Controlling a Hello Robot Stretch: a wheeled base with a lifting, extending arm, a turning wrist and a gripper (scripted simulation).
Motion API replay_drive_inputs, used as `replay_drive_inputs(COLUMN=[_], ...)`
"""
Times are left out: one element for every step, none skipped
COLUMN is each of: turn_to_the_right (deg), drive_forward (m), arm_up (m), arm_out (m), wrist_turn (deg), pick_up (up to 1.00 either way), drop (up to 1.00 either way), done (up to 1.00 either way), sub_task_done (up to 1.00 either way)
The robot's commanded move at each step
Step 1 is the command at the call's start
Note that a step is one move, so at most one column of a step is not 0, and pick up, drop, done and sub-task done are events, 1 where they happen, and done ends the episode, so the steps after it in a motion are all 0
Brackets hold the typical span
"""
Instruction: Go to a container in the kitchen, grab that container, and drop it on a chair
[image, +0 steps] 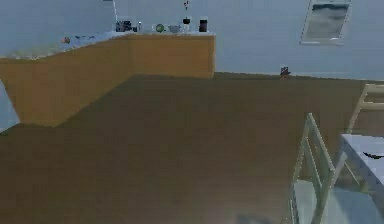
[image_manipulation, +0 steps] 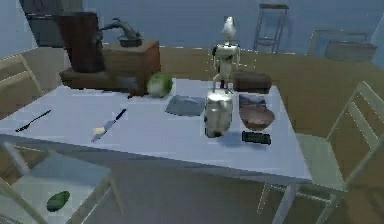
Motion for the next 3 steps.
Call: replay_drive_inputs(turn_to_the_right=[18.0, 45.0, 36.0], drive_forward=[0.00, 0.00, 0.00], arm_up=[0.00, 0.00, 0.00], arm_out=[0.00, 0.00, 0.00], wrist_turn=[0.0, 0.0, 0.0], pick_up=[0.00, 0.00, 0.00], drop=[0.00, 0.00, 0.00], done=[0.00, 0.00, 0.00], sub_task_done=[0.00, 0.00, 0.00])
